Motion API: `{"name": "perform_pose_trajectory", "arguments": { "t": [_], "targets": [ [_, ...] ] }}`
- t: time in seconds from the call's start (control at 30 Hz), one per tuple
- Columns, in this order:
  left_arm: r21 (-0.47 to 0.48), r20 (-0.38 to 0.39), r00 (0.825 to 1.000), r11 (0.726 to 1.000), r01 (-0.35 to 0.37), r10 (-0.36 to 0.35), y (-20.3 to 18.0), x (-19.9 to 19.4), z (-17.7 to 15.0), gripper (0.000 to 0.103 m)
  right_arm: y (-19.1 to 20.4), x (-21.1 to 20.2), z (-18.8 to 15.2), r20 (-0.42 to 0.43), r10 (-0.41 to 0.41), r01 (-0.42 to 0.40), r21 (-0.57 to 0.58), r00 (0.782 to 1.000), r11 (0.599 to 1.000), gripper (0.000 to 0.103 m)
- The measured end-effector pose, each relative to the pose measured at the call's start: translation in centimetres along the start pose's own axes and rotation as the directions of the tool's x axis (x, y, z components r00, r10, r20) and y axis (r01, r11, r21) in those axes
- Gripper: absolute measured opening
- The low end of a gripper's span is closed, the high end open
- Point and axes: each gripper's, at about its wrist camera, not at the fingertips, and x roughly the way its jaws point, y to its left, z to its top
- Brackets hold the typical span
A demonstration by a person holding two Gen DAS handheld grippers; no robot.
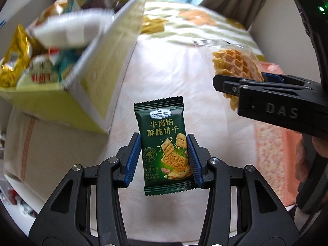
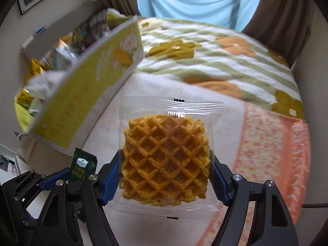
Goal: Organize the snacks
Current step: 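Carry both packets over the yellow box and open both tools to drop them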
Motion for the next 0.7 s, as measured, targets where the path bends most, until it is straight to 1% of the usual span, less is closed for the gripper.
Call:
{"name": "perform_pose_trajectory", "arguments": {
  "t": [0.17,0.27,0.3,0.37,0.5,0.57,0.7],
  "targets": [
    [0.025,0.091,0.995,0.999,0.038,-0.041,-1.3,-4.6,1.4,0.041,0.0,-5.9,1.1,0.075,-0.007,0.007,-0.007,0.997,1.0,0.072],
    [0.023,0.151,0.986,0.998,0.062,-0.065,-1.2,-7.9,2.3,0.041,0.7,-9.0,1.6,0.12,-0.007,0.01,-0.023,0.993,1.0,0.072],
    [0.016,0.176,0.981,0.997,0.075,-0.077,-0.8,-9.2,2.8,0.041,1.1,-9.6,1.8,0.133,-0.002,0.006,-0.028,0.991,1.0,0.072],
    [-0.001,0.207,0.974,0.996,0.089,-0.087,0.0,-10.7,3.7,0.041,2.0,-11.1,2.5,0.16,0.017,-0.011,-0.039,0.987,0.999,0.072],
    [-0.02,0.295,0.954,0.998,0.062,-0.054,3.4,-14.5,5.9,0.041,4.4,-13.1,4.0,0.207,0.035,-0.023,-0.061,0.978,0.998,0.072],
    [-0.024,0.317,0.948,0.999,0.046,-0.036,5.1,-15.3,6.8,0.041,5.9,-13.7,4.9,0.228,0.052,-0.038,-0.066,0.972,0.997,0.072],
    [-0.029,0.339,0.941,0.999,0.022,-0.011,10.3,-16.6,9.2,0.041,8.9,-13.6,6.7,0.255,0.063,-0.048,-0.065,0.965,0.997,0.072]
  ]
}}
